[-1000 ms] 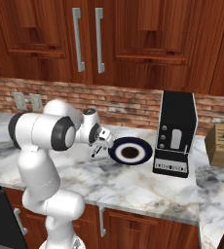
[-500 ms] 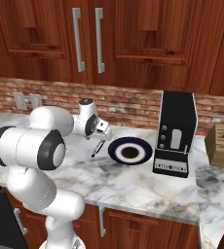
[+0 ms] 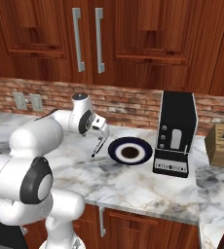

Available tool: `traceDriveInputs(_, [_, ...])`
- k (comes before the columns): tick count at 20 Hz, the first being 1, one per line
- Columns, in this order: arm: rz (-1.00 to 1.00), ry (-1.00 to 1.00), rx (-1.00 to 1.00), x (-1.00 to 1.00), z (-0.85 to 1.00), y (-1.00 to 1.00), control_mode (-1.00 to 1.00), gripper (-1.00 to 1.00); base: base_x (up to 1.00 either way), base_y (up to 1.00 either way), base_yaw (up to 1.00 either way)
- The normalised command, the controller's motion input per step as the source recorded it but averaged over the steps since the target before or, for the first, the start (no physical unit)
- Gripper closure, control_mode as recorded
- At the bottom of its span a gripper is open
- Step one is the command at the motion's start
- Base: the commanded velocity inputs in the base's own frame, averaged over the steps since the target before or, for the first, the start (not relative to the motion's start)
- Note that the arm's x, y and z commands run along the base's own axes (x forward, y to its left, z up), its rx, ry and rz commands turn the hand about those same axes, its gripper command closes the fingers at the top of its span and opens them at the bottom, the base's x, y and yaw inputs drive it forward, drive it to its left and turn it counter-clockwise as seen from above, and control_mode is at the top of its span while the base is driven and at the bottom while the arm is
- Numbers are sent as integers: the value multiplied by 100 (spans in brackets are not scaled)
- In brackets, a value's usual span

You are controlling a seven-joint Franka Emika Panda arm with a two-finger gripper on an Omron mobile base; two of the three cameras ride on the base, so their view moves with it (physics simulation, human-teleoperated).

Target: Pick up the tongs from the counter and place them near the plate next to the oven.

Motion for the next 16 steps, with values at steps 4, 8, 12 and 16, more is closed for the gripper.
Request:
traceDriveInputs(4, [0, -7, 0, -63, 29, 0, -100, -100, 0, 0, 0])
traceDriveInputs(8, [0, -6, 0, -64, 35, 0, -100, -100, 0, 0, 0])
traceDriveInputs(12, [0, -8, 0, -67, 37, 0, -100, -100, 0, 0, 0])
traceDriveInputs(16, [0, -8, 0, -67, 37, 0, -100, -100, 0, 0, 0])
